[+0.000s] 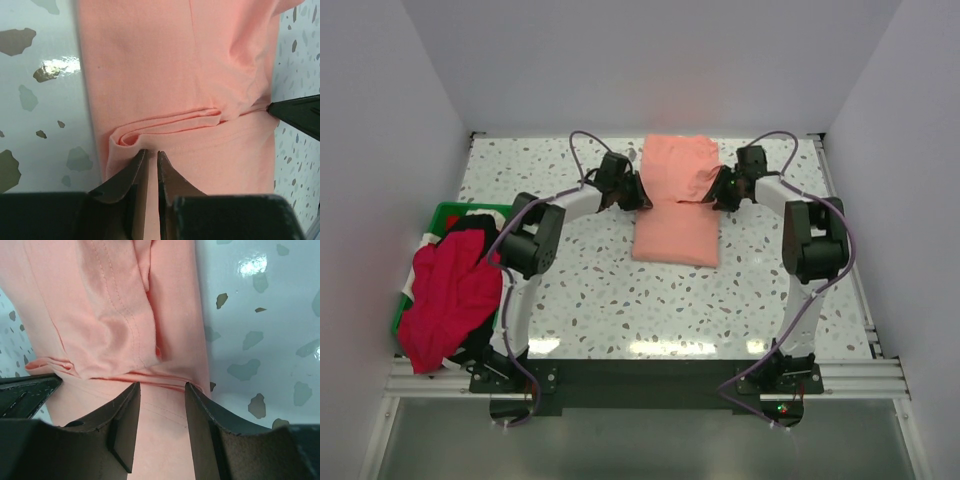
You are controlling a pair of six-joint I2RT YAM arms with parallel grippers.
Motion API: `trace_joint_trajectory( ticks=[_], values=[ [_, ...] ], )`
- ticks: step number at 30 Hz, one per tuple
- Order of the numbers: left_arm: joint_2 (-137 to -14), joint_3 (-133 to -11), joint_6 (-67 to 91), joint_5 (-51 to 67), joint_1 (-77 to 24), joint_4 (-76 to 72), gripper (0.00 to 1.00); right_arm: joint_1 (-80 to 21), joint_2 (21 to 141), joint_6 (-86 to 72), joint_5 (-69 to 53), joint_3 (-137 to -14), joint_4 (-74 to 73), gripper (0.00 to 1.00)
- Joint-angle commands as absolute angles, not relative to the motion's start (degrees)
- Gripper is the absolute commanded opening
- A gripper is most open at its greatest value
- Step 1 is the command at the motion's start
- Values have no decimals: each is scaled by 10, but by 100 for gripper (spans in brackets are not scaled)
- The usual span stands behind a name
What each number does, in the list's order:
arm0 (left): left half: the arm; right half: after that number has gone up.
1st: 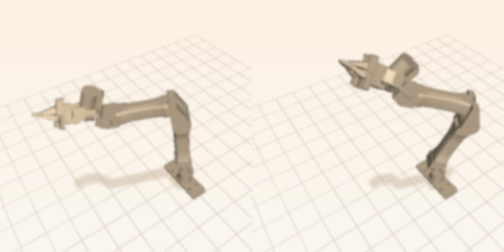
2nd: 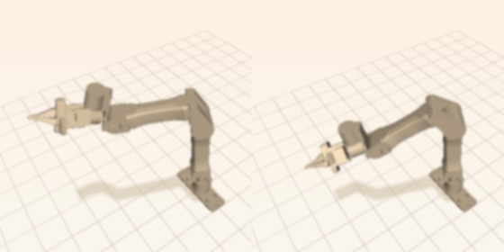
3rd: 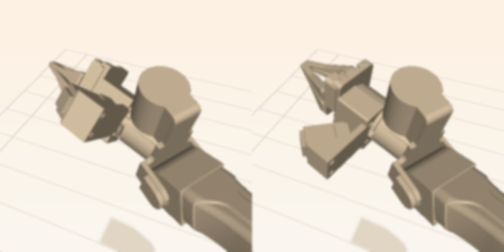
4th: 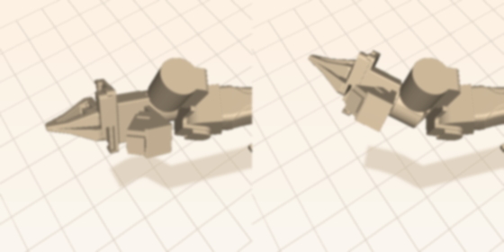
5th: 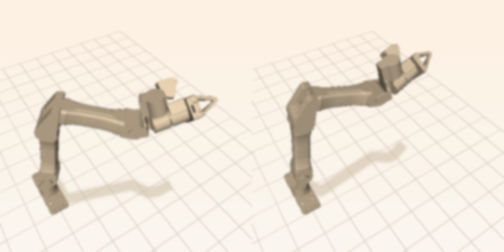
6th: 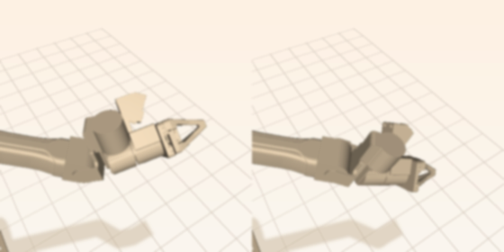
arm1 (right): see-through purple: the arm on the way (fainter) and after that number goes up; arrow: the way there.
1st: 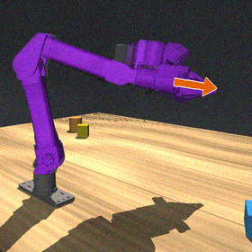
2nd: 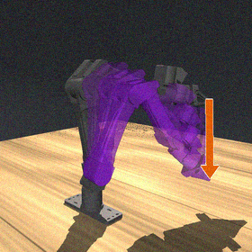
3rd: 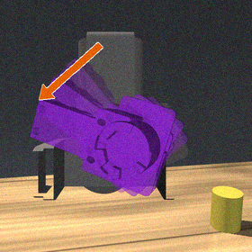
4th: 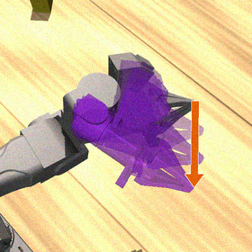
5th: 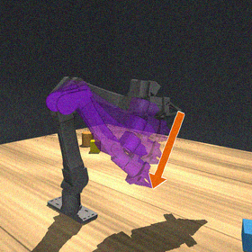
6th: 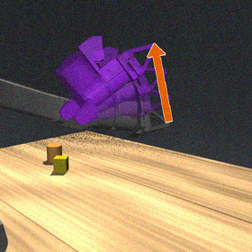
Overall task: Fold and stack the t-shirts
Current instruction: Fold the tshirt
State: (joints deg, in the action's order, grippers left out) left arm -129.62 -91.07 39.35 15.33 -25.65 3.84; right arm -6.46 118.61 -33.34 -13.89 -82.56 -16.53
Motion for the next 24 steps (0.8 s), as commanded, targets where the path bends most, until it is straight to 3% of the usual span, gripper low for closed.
trace_joint_trajectory(
  ticks=[1, 4, 7, 16, 24],
  values=[
    [-1239, -918, 380, 169, -242, 19, 19, -64, 1114, -318, -129, -820, -171, 45],
    [-1194, -911, 381, 163, -239, 22, 35, -64, 1061, -318, -102, -795, -177, 46],
    [-1138, -860, 400, 164, -241, 9, 36, -73, 998, -337, -96, -741, -161, 46],
    [-1037, -653, 453, 193, -304, -88, 22, -202, 885, -373, -68, -586, -114, 45],
    [-1056, -566, 475, 200, -340, -131, 17, -227, 909, -372, -69, -522, -105, 43]
  ],
)
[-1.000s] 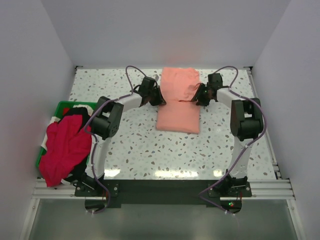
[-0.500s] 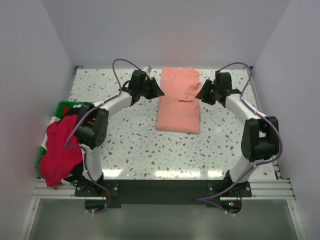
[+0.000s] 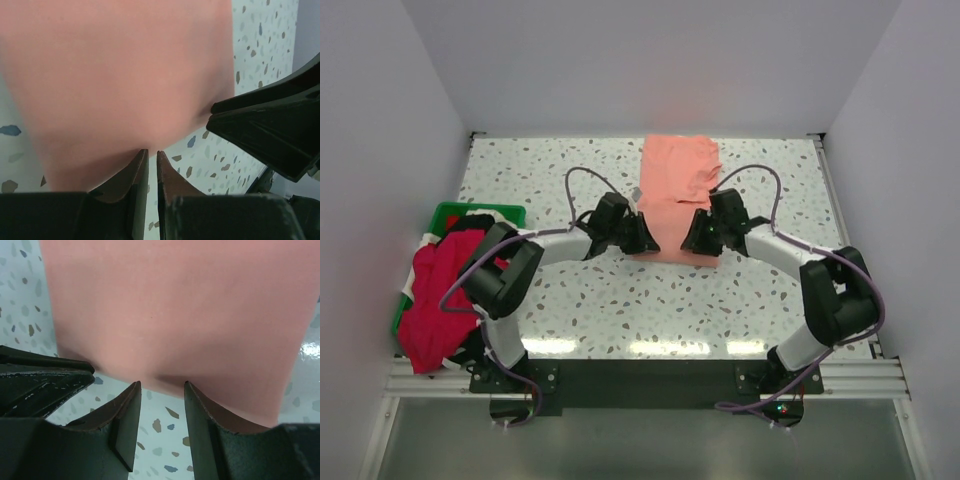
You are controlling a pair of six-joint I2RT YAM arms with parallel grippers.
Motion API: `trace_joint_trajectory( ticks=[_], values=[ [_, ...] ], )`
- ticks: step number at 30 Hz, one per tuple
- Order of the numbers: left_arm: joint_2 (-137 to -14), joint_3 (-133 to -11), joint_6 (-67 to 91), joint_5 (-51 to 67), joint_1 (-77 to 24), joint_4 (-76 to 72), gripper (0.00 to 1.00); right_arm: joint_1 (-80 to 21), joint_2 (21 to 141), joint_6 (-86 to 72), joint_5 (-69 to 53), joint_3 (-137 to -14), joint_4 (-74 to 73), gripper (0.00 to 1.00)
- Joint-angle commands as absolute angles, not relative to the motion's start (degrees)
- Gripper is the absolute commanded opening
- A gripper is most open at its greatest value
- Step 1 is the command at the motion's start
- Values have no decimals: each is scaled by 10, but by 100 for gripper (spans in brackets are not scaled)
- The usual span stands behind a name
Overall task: Fold and stack the t-shirts
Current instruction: Fold the tshirt
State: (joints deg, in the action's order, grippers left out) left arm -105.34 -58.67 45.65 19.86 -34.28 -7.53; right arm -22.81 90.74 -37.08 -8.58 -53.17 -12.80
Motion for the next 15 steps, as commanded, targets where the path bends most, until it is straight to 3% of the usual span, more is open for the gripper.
trace_joint_trajectory(
  ticks=[1, 15],
  values=[
    [-1058, -560, 475, 194, -341, -129, 16, -226, 908, -371, -65, -517, -113, 43],
    [-1044, -513, 479, 170, -333, -101, 14, -185, 889, -350, -27, -469, -160, 43]
  ],
)
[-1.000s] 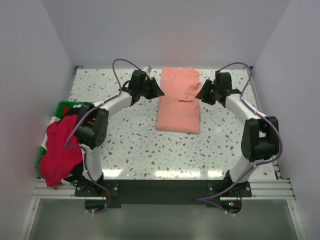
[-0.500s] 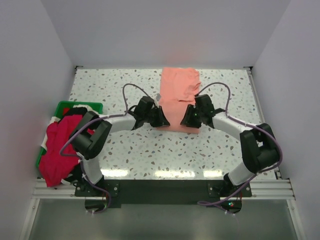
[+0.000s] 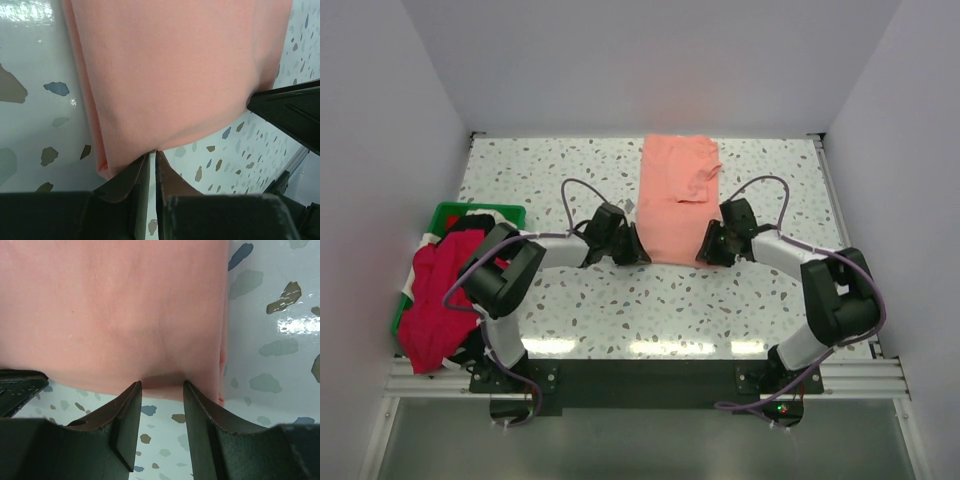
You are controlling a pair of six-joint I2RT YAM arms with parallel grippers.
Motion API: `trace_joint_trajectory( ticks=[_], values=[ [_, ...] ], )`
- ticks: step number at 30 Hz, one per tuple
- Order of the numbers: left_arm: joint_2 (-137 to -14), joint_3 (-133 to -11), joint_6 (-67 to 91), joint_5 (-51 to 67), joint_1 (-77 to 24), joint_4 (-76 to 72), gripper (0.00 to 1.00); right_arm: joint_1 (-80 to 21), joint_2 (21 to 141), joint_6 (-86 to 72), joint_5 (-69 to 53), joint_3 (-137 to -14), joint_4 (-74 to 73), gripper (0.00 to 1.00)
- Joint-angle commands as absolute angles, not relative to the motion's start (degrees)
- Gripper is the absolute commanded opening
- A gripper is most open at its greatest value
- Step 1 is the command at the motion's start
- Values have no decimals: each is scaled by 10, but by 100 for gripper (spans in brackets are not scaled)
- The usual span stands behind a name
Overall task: Fold and stack the t-shirts
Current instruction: Fold the tshirt
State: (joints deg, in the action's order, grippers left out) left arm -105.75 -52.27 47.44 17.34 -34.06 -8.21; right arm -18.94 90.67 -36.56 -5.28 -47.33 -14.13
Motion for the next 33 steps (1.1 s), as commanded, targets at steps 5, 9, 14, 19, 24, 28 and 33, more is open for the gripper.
trace_joint_trajectory(
  ticks=[5, 9, 14, 19, 24, 28, 33],
  values=[
    [-983, -494, 474, 168, -331, -91, 18, -184, 837, -348, -12, -470, -188, 45],
    [-940, -473, 474, 143, -324, -69, 32, -178, 797, -352, 6, -461, -207, 52],
    [-941, -470, 476, 133, -303, -66, 44, -167, 787, -359, 8, -454, -205, 55],
    [-986, -490, 478, 120, -300, -71, 46, -158, 816, -362, 1, -455, -194, 54],
    [-1039, -503, 484, 129, -300, -86, 45, -149, 841, -366, -10, -447, -173, 54],
    [-1042, -491, 488, 129, -301, -91, 44, -148, 859, -371, -23, -436, -154, 54],
    [-1040, -485, 487, 107, -308, -74, 41, -148, 873, -381, -35, -422, -131, 51]
  ],
)
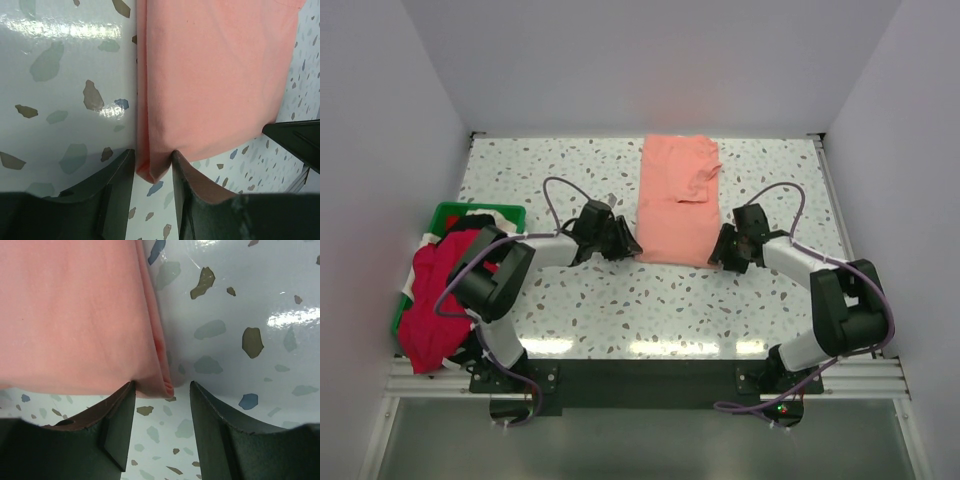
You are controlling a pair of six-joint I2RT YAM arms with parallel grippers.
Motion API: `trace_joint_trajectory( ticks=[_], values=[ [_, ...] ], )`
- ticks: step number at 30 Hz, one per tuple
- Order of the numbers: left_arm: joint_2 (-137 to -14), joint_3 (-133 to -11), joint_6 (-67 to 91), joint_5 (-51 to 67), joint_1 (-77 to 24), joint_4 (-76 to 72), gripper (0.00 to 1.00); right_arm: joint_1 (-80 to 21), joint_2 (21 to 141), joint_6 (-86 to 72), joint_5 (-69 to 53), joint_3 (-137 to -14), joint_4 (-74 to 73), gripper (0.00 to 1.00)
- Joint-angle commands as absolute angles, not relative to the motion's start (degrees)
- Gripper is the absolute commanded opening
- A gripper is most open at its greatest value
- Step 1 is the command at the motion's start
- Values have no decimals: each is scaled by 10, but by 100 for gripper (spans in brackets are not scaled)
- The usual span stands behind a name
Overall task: Fold and stack the t-shirts
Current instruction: Fold the tshirt
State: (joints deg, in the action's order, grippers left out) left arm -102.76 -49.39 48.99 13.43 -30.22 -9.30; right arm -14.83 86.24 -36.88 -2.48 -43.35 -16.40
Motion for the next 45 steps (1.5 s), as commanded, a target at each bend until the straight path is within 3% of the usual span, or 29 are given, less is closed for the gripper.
trace_joint_trajectory(
  ticks=[1, 10, 11, 16, 18, 23, 37, 45],
  values=[
    [-1041, -484, 487, 104, -313, -70, 40, -148, 874, -383, -38, -420, -128, 51],
    [-1054, -485, 497, 92, -328, -62, 27, -148, 881, -390, -48, -418, -120, 36],
    [-1053, -486, 497, 94, -328, -61, 17, -147, 879, -390, -50, -418, -121, 34],
    [-1021, -485, 494, 97, -330, -43, 0, -147, 868, -382, -74, -420, -133, 17],
    [-1007, -482, 493, 100, -330, -33, 0, -147, 856, -378, -89, -419, -141, 11],
    [-946, -435, 502, 115, -331, -23, 0, -148, 802, -376, -131, -385, -156, 5],
    [-673, -251, 547, 114, -402, 81, 0, -181, 511, -412, -225, -230, -293, 5],
    [-592, -249, 543, 104, -419, 145, 0, -187, 383, -394, -213, -245, -402, 6]
  ],
)
